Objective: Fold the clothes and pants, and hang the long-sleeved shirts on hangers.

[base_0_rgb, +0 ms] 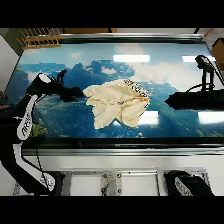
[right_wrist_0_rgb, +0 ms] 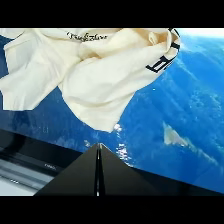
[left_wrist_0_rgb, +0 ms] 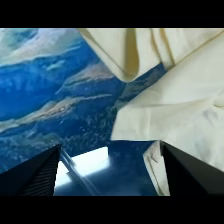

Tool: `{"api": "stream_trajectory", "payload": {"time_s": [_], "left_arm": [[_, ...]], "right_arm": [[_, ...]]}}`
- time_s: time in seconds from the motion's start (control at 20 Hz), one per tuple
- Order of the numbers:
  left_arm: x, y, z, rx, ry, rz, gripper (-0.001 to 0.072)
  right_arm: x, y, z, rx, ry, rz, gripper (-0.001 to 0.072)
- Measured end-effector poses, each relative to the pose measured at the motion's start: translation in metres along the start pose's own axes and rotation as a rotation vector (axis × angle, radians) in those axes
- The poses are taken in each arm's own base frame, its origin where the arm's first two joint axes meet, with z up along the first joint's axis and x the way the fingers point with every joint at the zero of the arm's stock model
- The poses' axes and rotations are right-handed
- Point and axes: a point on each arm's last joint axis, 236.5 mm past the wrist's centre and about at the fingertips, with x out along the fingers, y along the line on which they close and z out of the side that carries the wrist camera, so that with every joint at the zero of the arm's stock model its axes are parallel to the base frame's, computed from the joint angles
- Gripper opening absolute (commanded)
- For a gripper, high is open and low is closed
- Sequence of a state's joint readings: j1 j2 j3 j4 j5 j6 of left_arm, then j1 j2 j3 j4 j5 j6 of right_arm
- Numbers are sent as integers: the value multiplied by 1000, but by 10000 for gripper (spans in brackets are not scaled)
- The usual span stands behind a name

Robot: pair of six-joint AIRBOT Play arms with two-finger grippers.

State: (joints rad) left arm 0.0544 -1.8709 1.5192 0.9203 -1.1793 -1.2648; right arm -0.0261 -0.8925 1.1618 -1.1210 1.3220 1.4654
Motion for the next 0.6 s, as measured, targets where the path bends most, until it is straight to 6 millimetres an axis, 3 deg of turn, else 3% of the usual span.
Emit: {"api": "stream_trajectory", "payload": {"time_s": [0.55, 0.6], "left_arm": [[44, -34, -10, 129, 77, -10, 673], [47, -37, -12, 135, 84, -3, 596]], "right_arm": [[0, 1, -5, 0, 21, 3, 16], [0, 1, -5, 0, 21, 3, 22]]}}
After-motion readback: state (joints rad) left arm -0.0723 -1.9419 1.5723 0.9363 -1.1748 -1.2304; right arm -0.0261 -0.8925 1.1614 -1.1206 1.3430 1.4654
